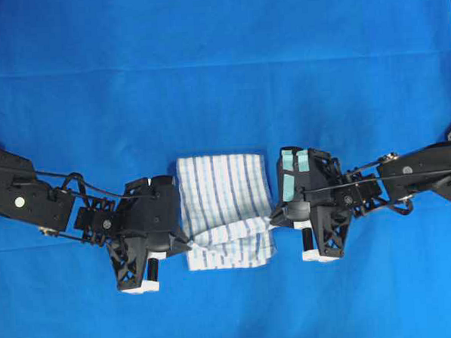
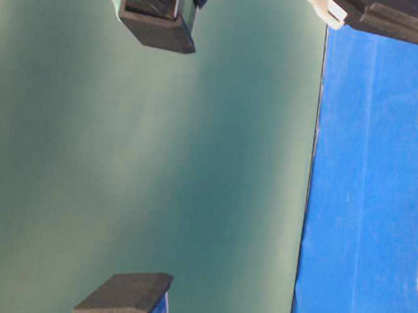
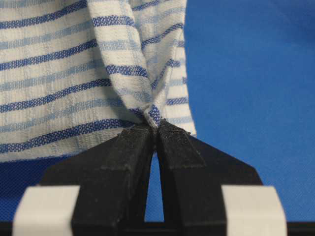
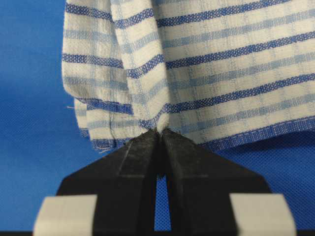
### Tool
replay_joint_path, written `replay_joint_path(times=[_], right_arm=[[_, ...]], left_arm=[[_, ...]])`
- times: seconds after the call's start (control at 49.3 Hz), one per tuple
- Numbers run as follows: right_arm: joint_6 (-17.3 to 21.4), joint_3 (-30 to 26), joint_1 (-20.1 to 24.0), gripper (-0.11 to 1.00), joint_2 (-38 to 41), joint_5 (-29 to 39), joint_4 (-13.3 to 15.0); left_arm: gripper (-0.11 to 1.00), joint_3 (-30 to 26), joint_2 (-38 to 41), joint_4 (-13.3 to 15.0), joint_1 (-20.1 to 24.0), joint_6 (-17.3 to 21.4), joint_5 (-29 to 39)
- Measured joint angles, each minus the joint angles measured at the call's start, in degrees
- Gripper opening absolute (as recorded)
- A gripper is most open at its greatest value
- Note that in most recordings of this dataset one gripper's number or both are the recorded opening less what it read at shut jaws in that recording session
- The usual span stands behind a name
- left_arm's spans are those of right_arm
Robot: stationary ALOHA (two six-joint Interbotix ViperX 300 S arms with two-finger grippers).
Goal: Fold the blue towel.
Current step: 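Fold the top end down onto the bottom half with both grippers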
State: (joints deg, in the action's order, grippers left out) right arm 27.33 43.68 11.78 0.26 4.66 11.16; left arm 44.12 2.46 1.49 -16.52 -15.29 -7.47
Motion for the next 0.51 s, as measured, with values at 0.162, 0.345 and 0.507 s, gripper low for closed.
replay_joint_path(times=[0.162, 0.345, 0.507], right_arm=[[-0.26, -0.53, 0.18, 0.27, 0.35, 0.53, -0.09], [-0.35, -1.58, 0.7, 0.68, 0.26, 1.32, 0.0], [-0.44, -1.67, 0.79, 0.64, -2.37, 3.52, 0.09]], left_arm=[[0.36, 0.0, -0.09, 0.0, 0.09, 0.53, 0.26], [0.78, 0.0, -0.53, 0.0, 0.09, 0.79, 2.37], [0.73, 0.09, -3.6, 0.0, 0.44, 1.14, 6.86]])
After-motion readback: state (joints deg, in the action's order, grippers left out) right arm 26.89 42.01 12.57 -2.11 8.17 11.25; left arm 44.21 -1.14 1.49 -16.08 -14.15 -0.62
